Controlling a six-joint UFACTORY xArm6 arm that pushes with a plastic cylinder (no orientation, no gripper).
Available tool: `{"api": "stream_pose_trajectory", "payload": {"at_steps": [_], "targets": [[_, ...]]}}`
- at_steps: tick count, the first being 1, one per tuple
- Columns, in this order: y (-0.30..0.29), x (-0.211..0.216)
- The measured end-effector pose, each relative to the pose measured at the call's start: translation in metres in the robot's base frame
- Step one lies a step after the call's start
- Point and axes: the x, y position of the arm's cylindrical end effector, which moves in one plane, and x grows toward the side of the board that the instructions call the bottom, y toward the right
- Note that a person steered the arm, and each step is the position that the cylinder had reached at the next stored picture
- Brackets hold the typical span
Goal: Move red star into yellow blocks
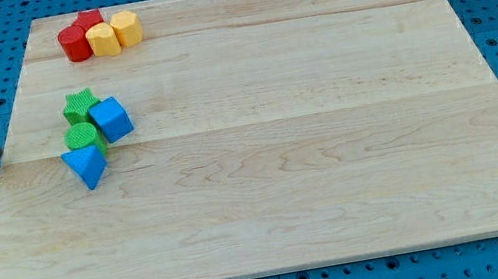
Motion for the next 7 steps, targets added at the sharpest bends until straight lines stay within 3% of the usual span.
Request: {"api": "stream_pose_trajectory", "payload": {"at_steps": [1,2,5,7], "targets": [[0.039,-0.07],[0.066,-0.093],[0.067,-0.133],[0.017,-0.133]]}}
